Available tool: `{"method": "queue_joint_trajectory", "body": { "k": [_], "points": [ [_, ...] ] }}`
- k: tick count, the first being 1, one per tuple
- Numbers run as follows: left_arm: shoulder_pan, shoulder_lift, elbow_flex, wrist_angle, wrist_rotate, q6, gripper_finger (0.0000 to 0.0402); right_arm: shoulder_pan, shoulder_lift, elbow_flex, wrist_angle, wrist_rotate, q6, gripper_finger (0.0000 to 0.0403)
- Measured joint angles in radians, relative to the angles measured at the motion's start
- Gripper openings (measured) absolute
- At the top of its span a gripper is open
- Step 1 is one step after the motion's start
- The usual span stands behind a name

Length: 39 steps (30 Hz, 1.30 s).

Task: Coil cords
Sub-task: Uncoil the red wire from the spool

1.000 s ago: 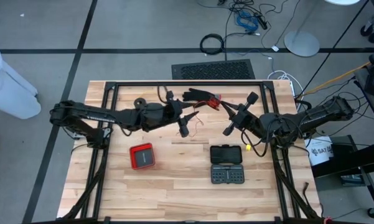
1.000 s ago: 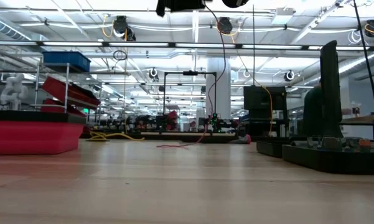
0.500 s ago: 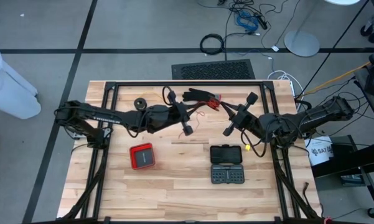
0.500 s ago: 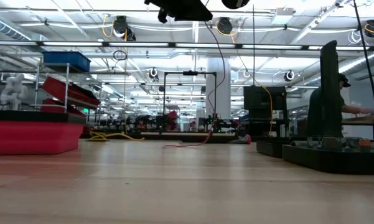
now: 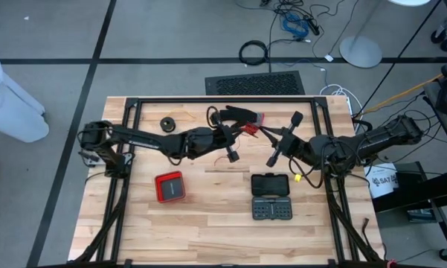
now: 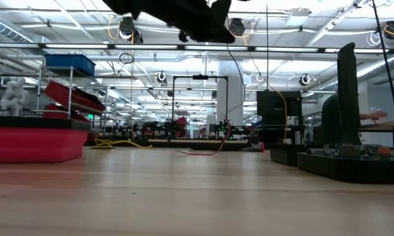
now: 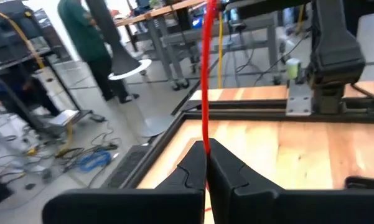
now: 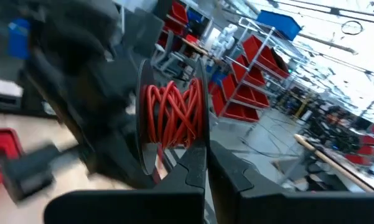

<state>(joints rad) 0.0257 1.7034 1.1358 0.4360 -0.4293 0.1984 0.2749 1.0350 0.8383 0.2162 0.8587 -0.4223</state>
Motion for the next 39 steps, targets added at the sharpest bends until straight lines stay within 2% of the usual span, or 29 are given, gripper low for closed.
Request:
{"method": "queue_joint_trajectory", "body": {
  "k": [5, 13, 21, 32, 39],
  "points": [
    [0.009, 0.045, 0.002, 0.073, 0.085, -0.055, 0.0001, -0.049, 0.048, 0.000, 0.100, 0.002, -0.030, 0.0000],
    [-0.013, 0.076, 0.054, 0.014, 0.157, -0.081, 0.0001, -0.170, 0.160, 0.000, 0.306, -0.003, -0.107, 0.0000],
    [-0.051, 0.028, 0.059, -0.053, 0.167, -0.038, 0.0000, -0.242, 0.202, 0.000, 0.179, 0.001, -0.082, 0.0000],
    [-0.067, -0.151, 0.060, -0.300, -0.004, 0.057, 0.0000, -0.227, 0.198, -0.001, 0.009, 0.011, -0.018, 0.0000],
    [-0.044, -0.201, 0.060, -0.494, -0.135, 0.077, 0.0000, -0.201, 0.194, -0.001, 0.008, 0.012, -0.008, 0.0000]
  ]
}}
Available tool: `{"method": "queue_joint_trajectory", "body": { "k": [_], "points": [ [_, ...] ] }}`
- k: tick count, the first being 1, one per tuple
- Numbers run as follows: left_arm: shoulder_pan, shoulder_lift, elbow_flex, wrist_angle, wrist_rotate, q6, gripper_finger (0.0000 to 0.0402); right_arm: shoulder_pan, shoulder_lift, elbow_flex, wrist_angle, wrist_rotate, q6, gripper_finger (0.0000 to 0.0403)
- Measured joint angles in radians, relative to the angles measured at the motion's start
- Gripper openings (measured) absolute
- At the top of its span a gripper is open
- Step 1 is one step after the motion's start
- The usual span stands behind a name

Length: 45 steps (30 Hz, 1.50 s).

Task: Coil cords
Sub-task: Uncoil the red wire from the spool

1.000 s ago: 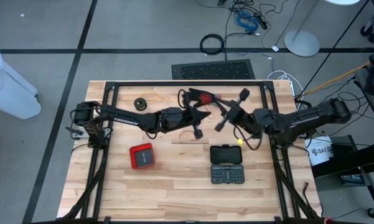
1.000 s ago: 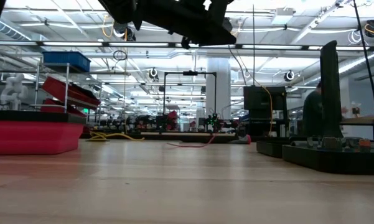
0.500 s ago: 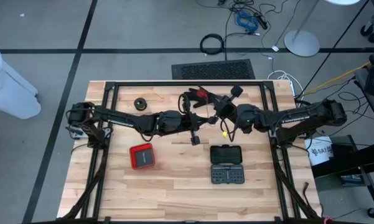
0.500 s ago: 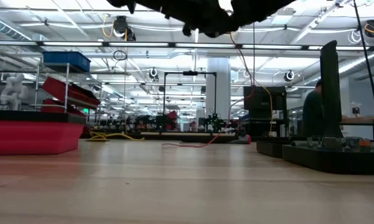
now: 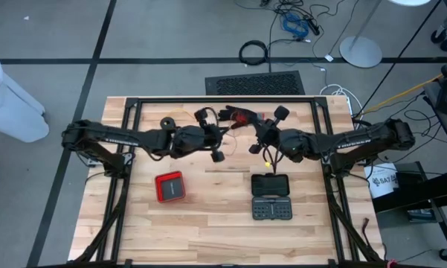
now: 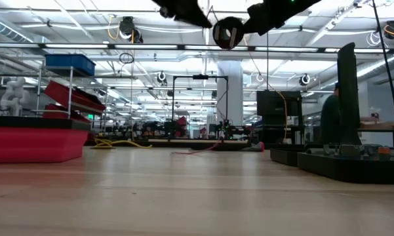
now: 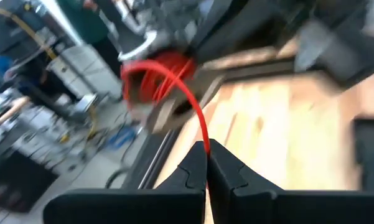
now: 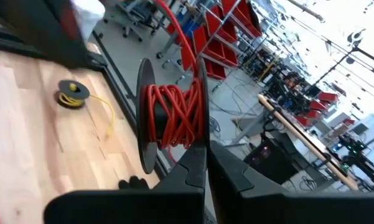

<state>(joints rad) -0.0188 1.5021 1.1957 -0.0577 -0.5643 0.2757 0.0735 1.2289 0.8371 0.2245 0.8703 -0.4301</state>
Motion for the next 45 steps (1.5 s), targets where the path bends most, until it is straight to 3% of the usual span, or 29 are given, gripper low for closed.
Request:
{"method": "queue_joint_trajectory", "body": {
  "k": [5, 12, 19, 25, 32, 37, 45],
  "points": [
    [0.051, 0.016, -0.025, -0.061, -0.004, -0.041, 0.0000, 0.035, -0.035, 0.000, 0.039, -0.006, 0.000, 0.0000],
    [0.099, 0.080, -0.040, -0.017, 0.107, -0.103, 0.0000, 0.069, -0.109, 0.001, 0.093, -0.019, -0.008, 0.0000],
    [0.090, 0.198, -0.035, 0.099, 0.310, -0.113, 0.0006, 0.071, -0.146, 0.002, 0.125, -0.038, -0.021, 0.0000],
    [0.051, 0.220, -0.034, 0.189, 0.311, -0.070, 0.0088, 0.070, -0.146, 0.002, 0.123, -0.019, -0.029, 0.0000],
    [0.029, 0.115, -0.034, 0.218, 0.195, -0.050, 0.0173, 0.071, -0.146, 0.002, 0.114, 0.019, -0.057, 0.0000],
    [0.029, 0.052, -0.034, 0.237, 0.174, -0.050, 0.0184, 0.071, -0.146, 0.002, 0.115, 0.016, -0.046, 0.0000],
    [0.029, 0.093, -0.034, 0.392, 0.216, -0.052, 0.0185, 0.071, -0.142, 0.002, 0.126, -0.040, 0.007, 0.0000]
  ]
}}
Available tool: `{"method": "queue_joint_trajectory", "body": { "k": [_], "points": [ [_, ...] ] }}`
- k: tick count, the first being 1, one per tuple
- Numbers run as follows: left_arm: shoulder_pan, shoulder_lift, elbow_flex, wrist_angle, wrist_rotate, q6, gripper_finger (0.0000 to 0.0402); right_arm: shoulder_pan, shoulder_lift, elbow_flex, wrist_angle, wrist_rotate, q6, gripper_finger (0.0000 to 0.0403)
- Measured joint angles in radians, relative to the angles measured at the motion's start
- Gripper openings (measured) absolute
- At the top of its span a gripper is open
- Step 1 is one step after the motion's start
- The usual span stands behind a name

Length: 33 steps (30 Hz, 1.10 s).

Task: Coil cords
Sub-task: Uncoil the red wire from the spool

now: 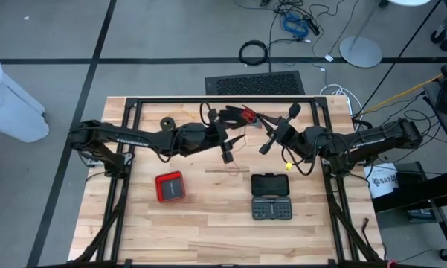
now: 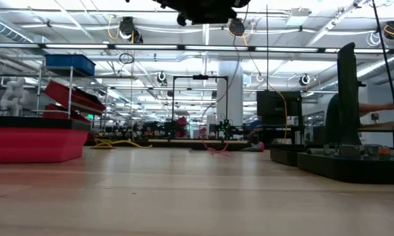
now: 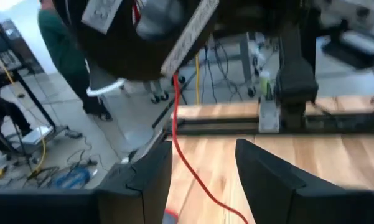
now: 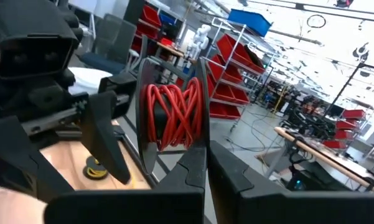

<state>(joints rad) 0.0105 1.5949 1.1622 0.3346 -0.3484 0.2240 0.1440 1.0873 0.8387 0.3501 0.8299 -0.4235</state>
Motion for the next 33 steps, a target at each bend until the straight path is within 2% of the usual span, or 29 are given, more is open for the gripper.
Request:
{"method": "queue_joint_trajectory", "body": {
  "k": [9, 12, 19, 29, 33],
  "points": [
    [0.001, 0.066, 0.000, 0.133, -0.045, 0.028, 0.0185, 0.000, 0.001, 0.000, 0.010, -0.025, 0.019, 0.0000],
    [0.005, 0.077, 0.000, 0.128, -0.085, 0.028, 0.0185, 0.000, 0.001, 0.000, 0.016, -0.026, 0.019, 0.0000],
    [0.028, 0.097, 0.000, 0.157, -0.094, 0.028, 0.0181, 0.000, 0.002, 0.000, 0.021, -0.052, 0.039, 0.0000],
    [0.035, 0.104, 0.000, 0.158, -0.080, 0.031, 0.0129, -0.005, 0.072, 0.000, 0.071, -0.078, 0.041, 0.0000],
    [0.019, 0.104, 0.000, 0.149, -0.082, 0.072, 0.0086, -0.011, 0.077, 0.000, 0.068, -0.072, 0.038, 0.0000]
  ]
}}
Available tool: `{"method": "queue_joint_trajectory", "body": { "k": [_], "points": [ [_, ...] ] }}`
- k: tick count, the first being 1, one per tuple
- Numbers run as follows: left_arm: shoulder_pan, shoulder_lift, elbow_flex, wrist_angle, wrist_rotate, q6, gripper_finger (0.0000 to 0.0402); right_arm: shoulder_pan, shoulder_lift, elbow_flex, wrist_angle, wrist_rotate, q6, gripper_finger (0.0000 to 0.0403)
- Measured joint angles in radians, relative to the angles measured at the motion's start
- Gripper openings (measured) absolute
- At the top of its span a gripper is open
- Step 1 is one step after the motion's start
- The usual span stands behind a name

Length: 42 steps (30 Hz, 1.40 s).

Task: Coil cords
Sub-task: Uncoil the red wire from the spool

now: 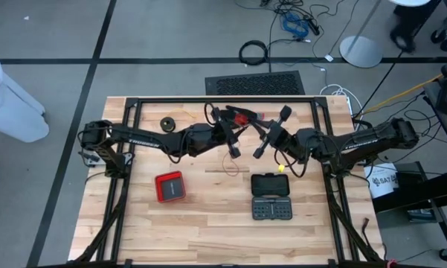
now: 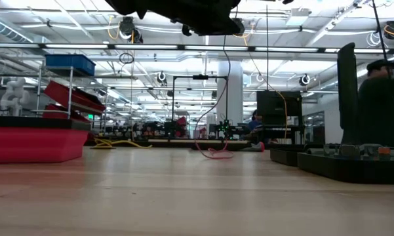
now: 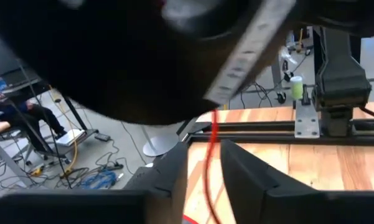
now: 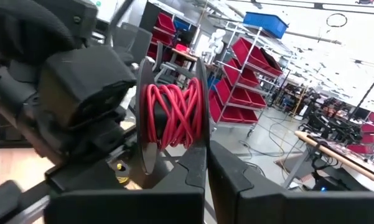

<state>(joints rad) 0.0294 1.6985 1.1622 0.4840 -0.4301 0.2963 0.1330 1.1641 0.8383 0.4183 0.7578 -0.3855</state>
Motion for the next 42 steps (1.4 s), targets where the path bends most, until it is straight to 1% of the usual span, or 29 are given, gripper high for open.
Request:
{"method": "queue_joint_trajectory", "body": {
  "k": [3, 4, 5, 12, 17, 19, 23, 25, 27, 29, 33, 35, 37, 39, 42],
  "points": [
    [-0.018, 0.000, 0.000, -0.003, 0.000, 0.036, 0.0032, -0.005, 0.000, 0.000, 0.000, 0.004, -0.014, 0.0000],
    [-0.025, 0.000, 0.000, -0.003, 0.000, 0.051, 0.0017, -0.008, 0.000, 0.000, -0.002, 0.004, -0.017, 0.0000],
    [-0.031, 0.000, 0.000, -0.001, -0.001, 0.058, 0.0011, -0.012, 0.000, 0.000, -0.004, 0.006, -0.018, 0.0000],
    [-0.075, 0.000, 0.000, 0.013, -0.017, 0.111, 0.0004, -0.050, 0.000, 0.000, -0.078, 0.011, 0.006, 0.0000],
    [-0.097, -0.004, 0.000, 0.021, -0.021, 0.132, 0.0002, -0.060, 0.000, 0.000, -0.145, 0.059, 0.008, 0.0000],
    [-0.105, -0.012, 0.000, 0.023, -0.038, 0.152, 0.0002, -0.060, 0.000, 0.000, -0.175, 0.063, 0.008, 0.0000],
    [-0.119, -0.048, 0.000, 0.021, -0.058, 0.186, 0.0001, -0.059, 0.000, 0.000, -0.259, 0.114, 0.016, 0.0000],
    [-0.125, -0.070, 0.000, 0.011, -0.084, 0.212, 0.0001, -0.060, 0.000, 0.000, -0.296, 0.128, 0.035, 0.0000],
    [-0.131, -0.094, 0.000, -0.028, -0.132, 0.238, 0.0001, -0.057, 0.000, 0.000, -0.313, 0.131, 0.048, 0.0000],
    [-0.132, -0.119, 0.000, -0.107, -0.181, 0.243, 0.0001, -0.046, 0.000, 0.000, -0.316, 0.132, 0.051, 0.0000],
    [-0.119, -0.139, 0.000, -0.272, -0.281, 0.233, 0.0001, -0.021, -0.016, -0.001, -0.304, 0.131, 0.050, 0.0000],
    [-0.109, -0.139, 0.000, -0.330, -0.312, 0.209, 0.0000, -0.008, -0.030, -0.001, -0.296, 0.129, 0.049, 0.0000],
    [-0.095, -0.139, 0.000, -0.390, -0.313, 0.163, 0.0000, 0.006, -0.043, -0.001, -0.263, 0.128, 0.039, 0.0000],
    [-0.077, -0.134, 0.000, -0.429, -0.288, 0.107, 0.0000, 0.021, -0.053, -0.001, -0.216, 0.127, 0.019, 0.0000],
    [-0.048, -0.118, 0.000, -0.435, -0.171, 0.028, 0.0000, 0.034, -0.058, -0.001, -0.135, 0.079, 0.000, 0.0000]
  ]
}}
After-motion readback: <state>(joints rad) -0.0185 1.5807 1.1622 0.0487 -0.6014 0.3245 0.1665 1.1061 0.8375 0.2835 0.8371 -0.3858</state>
